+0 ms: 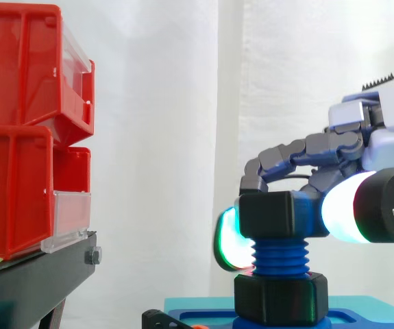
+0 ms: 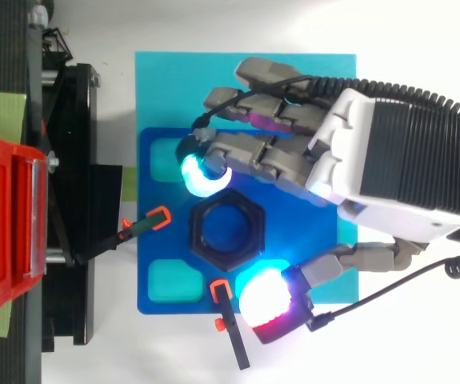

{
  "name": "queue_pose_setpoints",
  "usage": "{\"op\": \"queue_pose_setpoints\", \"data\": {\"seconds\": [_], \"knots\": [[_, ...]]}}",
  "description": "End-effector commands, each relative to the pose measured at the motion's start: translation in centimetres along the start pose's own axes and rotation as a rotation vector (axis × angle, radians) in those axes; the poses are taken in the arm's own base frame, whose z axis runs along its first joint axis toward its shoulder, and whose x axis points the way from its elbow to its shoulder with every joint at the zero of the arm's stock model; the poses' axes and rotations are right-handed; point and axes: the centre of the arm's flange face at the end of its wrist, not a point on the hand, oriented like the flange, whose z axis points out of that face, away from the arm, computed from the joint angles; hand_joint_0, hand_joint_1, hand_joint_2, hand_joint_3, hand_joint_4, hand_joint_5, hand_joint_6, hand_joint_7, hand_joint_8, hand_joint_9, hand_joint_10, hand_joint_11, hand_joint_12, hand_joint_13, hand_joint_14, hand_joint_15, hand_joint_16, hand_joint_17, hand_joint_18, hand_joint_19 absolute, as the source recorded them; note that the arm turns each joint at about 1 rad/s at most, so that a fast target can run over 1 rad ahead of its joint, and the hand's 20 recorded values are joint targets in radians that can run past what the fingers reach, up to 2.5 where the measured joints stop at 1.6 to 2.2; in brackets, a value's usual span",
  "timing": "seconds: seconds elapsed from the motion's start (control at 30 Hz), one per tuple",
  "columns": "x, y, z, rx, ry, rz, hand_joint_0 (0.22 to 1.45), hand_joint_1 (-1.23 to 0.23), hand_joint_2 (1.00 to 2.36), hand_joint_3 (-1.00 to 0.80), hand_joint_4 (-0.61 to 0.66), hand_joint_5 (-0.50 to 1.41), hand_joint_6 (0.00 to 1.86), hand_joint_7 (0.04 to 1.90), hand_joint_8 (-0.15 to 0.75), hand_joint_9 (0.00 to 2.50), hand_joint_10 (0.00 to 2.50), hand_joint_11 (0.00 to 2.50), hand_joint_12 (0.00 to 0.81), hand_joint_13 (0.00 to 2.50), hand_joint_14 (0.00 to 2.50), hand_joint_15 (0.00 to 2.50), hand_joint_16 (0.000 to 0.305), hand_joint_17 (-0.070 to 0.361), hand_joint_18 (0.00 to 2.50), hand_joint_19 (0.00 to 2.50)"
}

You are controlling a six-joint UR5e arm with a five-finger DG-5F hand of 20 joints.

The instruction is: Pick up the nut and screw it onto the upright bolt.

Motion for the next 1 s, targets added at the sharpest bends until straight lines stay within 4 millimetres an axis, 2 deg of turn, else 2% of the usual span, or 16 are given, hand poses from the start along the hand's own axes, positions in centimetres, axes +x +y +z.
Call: {"op": "queue_pose_setpoints", "data": {"seconds": [0.0,0.2,0.4,0.53,0.6,0.63,0.7,0.97], "knots": [[-0.1,-0.7,-0.2,0.013,0.024,-0.011,0.36,-0.52,1.0,-0.5,0.28,-0.07,0.5,1.31,0.337,0.79,0.0,0.13,0.376,0.43,0.0,0.0,0.048,0.107,0.21,0.0],[-1.0,-1.3,-0.6,0.012,0.045,-0.022,0.41,-0.54,1.0,-0.5,0.23,-0.04,0.51,1.36,0.319,0.9,0.0,0.15,0.349,0.49,0.0,0.0,0.042,0.094,0.25,0.0],[-1.8,-1.6,-1.0,0.02,0.054,-0.03,0.32,-0.48,1.0,-0.5,0.26,-0.01,0.54,1.3,0.335,0.95,0.0,0.12,0.384,0.51,0.0,0.0,0.049,0.11,0.29,0.01],[-2.8,-1.7,-1.4,0.027,0.059,-0.036,0.31,-0.39,1.0,-0.5,0.27,0.02,0.5,1.36,0.331,1.04,0.0,0.08,0.387,0.54,0.0,0.0,0.051,0.114,0.3,0.03],[-2.8,-1.7,-1.4,0.027,0.06,-0.038,0.31,-0.36,1.0,-0.5,0.28,0.01,0.5,1.3,0.326,1.05,0.0,0.07,0.385,0.56,0.0,0.0,0.051,0.114,0.32,0.04],[-3.7,-1.6,-1.7,0.028,0.057,-0.046,0.31,-0.34,1.0,-0.5,0.29,-0.01,0.5,1.23,0.33,1.06,0.0,0.07,0.386,0.56,0.0,0.0,0.051,0.114,0.32,0.04],[-4.1,-1.6,-2.0,0.03,0.06,-0.065,0.31,-0.31,1.0,-0.5,0.3,-0.04,0.5,1.15,0.335,1.04,0.0,0.06,0.389,0.56,0.0,0.0,0.051,0.115,0.33,0.05],[-6.6,-2.6,-1.5,0.017,0.021,-0.093,0.31,-0.31,1.0,-0.5,0.21,-0.15,0.5,0.76,0.332,0.89,0.0,0.02,0.413,0.52,0.0,0.0,0.053,0.12,0.27,0.08]]}}
